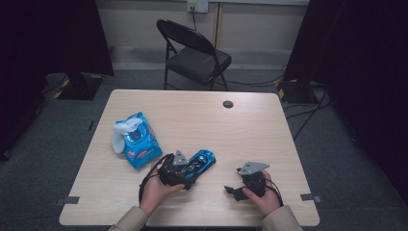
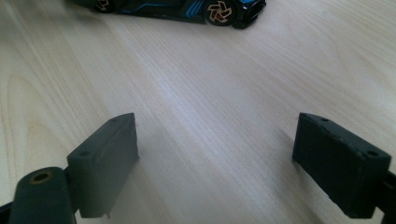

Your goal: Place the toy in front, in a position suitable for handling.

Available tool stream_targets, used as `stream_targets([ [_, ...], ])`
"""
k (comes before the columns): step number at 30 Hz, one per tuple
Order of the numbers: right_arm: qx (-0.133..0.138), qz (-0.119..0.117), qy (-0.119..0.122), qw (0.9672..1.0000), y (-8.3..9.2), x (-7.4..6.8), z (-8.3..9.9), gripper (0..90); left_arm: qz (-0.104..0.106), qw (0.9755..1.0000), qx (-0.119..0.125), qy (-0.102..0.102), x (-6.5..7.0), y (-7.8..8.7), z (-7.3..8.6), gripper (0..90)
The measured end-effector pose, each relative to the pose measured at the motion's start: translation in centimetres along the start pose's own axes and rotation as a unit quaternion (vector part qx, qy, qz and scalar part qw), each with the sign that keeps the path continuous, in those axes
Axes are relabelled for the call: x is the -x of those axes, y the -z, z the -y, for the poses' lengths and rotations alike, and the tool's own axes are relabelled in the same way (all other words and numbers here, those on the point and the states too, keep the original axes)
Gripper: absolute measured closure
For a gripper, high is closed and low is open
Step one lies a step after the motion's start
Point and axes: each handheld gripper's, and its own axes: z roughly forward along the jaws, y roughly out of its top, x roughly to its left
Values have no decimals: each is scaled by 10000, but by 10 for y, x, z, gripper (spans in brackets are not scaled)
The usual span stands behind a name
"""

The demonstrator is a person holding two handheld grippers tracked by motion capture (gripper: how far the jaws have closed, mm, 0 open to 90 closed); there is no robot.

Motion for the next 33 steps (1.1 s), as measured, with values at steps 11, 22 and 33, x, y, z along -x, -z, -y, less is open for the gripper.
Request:
stream_targets([
  [11, -6, -6, -4, 10000, 0, 0, 0, 131, -45, 9994, 328, -29, 1, -1, 13, 232],
  [22, -8, -2, -4, 10000, 0, 0, 0, 129, 33, 9996, 279, -20, -1, 1, 14, 225],
  [33, -5, -3, -1, 10000, 0, 0, 0, 130, 173, 9998, 38, 6, -14, 41, 12, 200],
])
